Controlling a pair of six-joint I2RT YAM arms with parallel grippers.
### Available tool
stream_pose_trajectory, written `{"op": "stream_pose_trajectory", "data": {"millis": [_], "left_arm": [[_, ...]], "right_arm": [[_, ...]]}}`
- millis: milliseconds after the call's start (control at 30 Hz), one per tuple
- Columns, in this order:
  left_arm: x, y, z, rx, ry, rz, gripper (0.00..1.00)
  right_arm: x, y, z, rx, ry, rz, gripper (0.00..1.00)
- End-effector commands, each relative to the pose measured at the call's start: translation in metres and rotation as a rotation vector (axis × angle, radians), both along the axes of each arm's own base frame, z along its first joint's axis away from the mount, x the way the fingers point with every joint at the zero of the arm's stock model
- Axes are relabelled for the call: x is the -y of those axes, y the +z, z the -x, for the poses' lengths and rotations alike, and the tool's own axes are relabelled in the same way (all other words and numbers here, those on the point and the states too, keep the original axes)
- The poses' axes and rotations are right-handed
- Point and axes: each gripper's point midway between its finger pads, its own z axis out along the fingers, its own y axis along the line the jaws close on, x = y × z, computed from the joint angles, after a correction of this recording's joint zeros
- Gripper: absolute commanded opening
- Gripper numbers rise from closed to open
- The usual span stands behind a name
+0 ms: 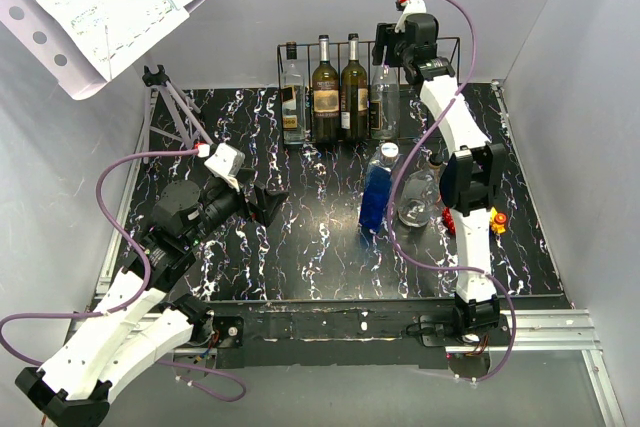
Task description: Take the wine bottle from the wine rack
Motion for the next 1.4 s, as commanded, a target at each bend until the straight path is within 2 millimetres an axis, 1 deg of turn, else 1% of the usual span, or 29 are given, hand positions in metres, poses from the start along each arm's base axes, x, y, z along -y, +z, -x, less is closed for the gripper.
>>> {"op": "stream_pose_trajectory", "data": {"millis": [0,200,333,367,567,767,933,1067,1167,1267,1367], "left_arm": [[0.0,0.002,0.001,0.008,-0.003,-0.004,0.98],[0.0,0.002,0.0,0.009,-0.001,-0.005,0.98],[0.001,0.001,-0.001,0.005,-0.001,-0.007,0.98],[0.001,0.0,0.0,0.003,-0.003,-0.008,0.98],[0.001,0.0,-0.001,0.001,-0.003,-0.01,0.98],[0.001,-0.001,-0.002,-0.002,-0.001,-0.011,0.98],[0.002,-0.002,-0.002,-0.004,-0.001,-0.013,0.98],[0.002,-0.002,-0.003,-0.005,0.0,-0.014,0.98],[0.001,-0.002,-0.002,-0.005,0.002,-0.012,0.98],[0.002,-0.002,-0.003,-0.004,0.0,-0.015,0.98],[0.001,-0.002,-0.003,-0.003,0.003,-0.015,0.98]], "right_arm": [[0.0,0.035,-0.017,0.133,-0.013,-0.045,0.76],[-0.002,0.015,-0.026,0.115,-0.01,-0.036,0.72],[0.002,0.011,-0.031,0.123,-0.025,-0.039,0.7],[0.002,0.013,-0.031,0.129,-0.025,-0.04,0.7],[-0.001,0.002,-0.036,0.121,-0.011,-0.042,0.68],[-0.001,-0.002,-0.039,0.126,-0.016,-0.036,0.67],[-0.001,-0.009,-0.042,0.121,-0.013,-0.03,0.67],[0.0,-0.013,-0.043,0.118,-0.022,-0.022,0.67],[0.0,-0.009,-0.043,0.131,-0.018,-0.027,0.65],[-0.001,-0.009,-0.044,0.136,-0.013,-0.026,0.61],[0.0,-0.007,-0.043,0.139,-0.016,-0.021,0.61]]}}
